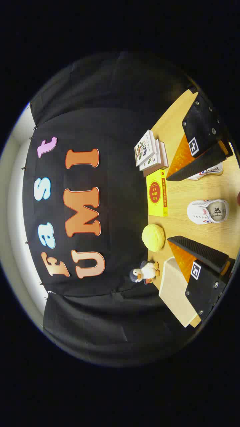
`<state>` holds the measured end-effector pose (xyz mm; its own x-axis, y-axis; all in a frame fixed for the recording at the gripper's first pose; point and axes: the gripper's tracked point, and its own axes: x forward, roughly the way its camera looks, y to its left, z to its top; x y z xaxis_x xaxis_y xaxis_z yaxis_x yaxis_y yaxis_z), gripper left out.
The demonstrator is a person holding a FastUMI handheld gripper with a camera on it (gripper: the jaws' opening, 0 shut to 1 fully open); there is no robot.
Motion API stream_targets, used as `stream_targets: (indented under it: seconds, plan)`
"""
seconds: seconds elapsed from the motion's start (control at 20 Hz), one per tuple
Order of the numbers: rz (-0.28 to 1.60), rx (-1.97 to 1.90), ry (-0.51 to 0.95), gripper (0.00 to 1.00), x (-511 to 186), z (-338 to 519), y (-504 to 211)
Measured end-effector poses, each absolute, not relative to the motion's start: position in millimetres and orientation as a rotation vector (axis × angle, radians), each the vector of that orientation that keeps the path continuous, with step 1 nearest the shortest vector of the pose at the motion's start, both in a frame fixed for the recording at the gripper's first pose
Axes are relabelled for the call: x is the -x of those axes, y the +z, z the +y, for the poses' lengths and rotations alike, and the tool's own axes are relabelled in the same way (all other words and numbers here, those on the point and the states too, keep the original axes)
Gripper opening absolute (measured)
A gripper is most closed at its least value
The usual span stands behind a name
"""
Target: Open the storage box then place both shoes into the box .Put the left shoe in first, then the right shoe, with the right side of both shoes facing outward in a uniform manner.
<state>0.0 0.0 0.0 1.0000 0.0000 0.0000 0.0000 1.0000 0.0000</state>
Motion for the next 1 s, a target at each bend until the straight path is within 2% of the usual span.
stream_targets:
  seconds: [0.5,1.0]
  plan:
    - [-0.081,0.035,-0.016,0.99,-6,-5,8]
    - [-0.03,0.07,0.035,0.99,-12,0,-7]
